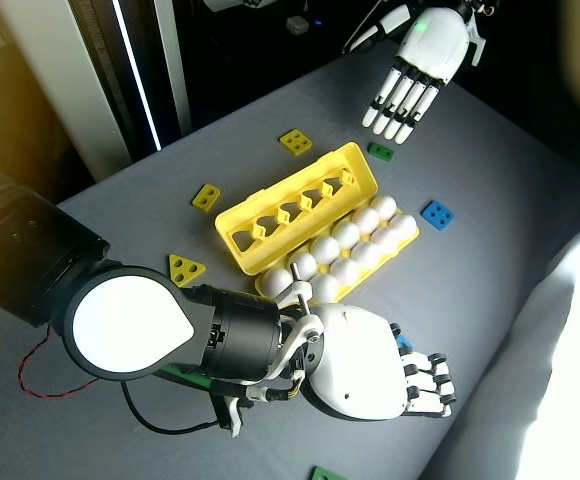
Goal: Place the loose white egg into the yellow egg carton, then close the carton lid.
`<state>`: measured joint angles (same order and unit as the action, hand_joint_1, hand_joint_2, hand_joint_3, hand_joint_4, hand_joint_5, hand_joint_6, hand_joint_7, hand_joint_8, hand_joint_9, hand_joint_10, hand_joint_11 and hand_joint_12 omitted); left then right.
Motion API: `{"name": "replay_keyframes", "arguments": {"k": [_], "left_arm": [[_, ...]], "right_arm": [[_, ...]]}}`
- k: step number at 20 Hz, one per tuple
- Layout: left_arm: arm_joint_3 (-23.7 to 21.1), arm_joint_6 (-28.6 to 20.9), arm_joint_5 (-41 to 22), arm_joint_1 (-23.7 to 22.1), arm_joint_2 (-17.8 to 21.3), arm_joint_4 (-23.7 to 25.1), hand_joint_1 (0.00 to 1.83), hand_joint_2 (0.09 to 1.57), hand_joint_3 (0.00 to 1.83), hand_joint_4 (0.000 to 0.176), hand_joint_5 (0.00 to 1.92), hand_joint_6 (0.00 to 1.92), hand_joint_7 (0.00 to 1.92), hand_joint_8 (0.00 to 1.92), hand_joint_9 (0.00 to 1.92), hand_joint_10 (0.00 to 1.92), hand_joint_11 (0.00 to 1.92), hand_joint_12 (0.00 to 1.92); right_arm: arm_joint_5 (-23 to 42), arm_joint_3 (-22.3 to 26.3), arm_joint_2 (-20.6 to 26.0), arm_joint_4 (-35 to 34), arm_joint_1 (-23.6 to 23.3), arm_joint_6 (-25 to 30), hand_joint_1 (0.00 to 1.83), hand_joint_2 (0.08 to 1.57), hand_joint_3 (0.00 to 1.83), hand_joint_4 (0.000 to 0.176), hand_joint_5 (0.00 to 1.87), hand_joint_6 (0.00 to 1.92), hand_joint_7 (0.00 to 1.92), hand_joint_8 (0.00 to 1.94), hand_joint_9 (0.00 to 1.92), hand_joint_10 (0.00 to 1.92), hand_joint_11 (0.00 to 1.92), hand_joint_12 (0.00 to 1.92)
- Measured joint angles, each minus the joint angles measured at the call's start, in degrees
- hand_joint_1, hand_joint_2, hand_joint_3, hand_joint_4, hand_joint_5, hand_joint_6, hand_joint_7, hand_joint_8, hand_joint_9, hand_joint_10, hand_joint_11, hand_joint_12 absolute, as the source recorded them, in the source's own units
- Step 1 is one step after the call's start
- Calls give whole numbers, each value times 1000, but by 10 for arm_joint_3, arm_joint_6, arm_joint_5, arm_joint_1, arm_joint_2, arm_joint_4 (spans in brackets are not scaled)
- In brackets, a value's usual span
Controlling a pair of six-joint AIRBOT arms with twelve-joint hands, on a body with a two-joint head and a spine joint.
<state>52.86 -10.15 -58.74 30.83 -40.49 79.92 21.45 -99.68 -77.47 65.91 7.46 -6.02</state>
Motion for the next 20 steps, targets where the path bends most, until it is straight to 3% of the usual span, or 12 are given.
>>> {"name": "replay_keyframes", "arguments": {"k": [3,14,17,20], "left_arm": [[1,0,0,0,0,0,0,1066,1,0,225,0,201,1,133,0,0,242],[1,0,0,0,0,0,0,1060,0,0,222,2,202,3,134,5,0,228],[1,-1,0,0,0,0,0,1059,0,0,230,2,209,3,141,4,0,248],[1,-1,0,0,0,0,0,1060,0,0,226,0,210,2,139,2,0,248]], "right_arm": [[1,0,-1,-9,9,-7,1021,1000,0,0,1004,0,0,0,0,0,0,401],[2,0,-1,-30,17,-23,1028,991,0,0,990,0,0,0,0,0,0,330],[4,0,-1,-39,21,-24,1076,980,0,0,1028,9,0,0,0,0,0,216],[7,0,-1,-48,28,-25,1099,972,0,0,1033,7,0,0,0,0,0,315]]}}
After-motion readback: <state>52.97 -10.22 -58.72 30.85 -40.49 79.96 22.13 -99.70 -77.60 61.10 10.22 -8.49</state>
